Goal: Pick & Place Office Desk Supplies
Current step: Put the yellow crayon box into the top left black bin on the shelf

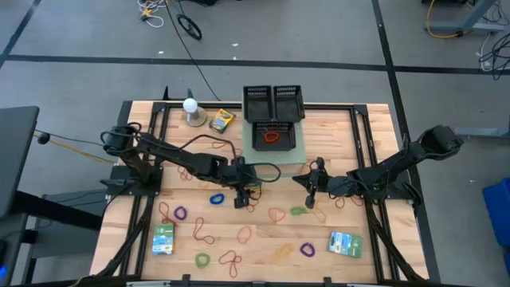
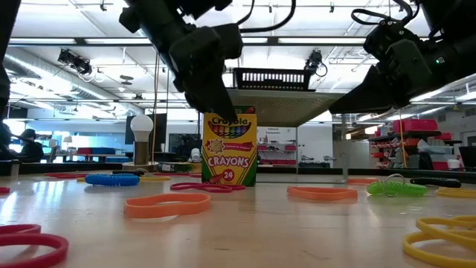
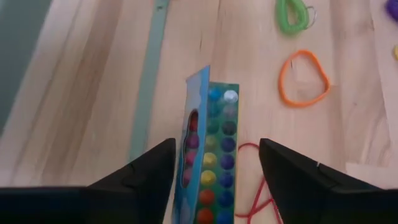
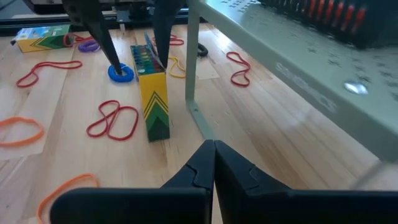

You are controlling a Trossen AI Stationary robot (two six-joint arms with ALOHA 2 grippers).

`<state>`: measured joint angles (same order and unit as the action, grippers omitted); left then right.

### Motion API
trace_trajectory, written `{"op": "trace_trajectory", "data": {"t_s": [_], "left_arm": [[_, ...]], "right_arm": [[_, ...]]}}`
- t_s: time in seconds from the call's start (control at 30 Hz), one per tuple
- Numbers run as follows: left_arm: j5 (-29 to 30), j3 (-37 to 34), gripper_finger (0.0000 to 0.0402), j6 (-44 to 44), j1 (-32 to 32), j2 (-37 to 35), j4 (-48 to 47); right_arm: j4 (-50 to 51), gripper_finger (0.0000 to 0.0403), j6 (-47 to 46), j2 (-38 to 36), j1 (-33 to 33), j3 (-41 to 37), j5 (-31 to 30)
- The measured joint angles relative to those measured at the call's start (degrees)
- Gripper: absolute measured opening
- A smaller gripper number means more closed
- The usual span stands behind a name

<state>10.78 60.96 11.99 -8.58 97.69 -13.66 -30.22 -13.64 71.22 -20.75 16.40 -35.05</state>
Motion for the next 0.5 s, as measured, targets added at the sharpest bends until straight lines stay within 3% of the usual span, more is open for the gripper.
{"op": "trace_trajectory", "data": {"t_s": [0.3, 0.5], "left_arm": [[-0.7, 0.0, 0.0141, 0.1, -0.1, -0.2, -0.1], [-3.2, 0.0, 0.0114, 0.8, -0.2, -0.6, -0.5]], "right_arm": [[0.0, 0.0011, 0.0, 0.0, 0.0, 0.0, 0.0], [0.0, 0.0011, 0.0, 0.0, 0.0, 0.0, 0.0]]}}
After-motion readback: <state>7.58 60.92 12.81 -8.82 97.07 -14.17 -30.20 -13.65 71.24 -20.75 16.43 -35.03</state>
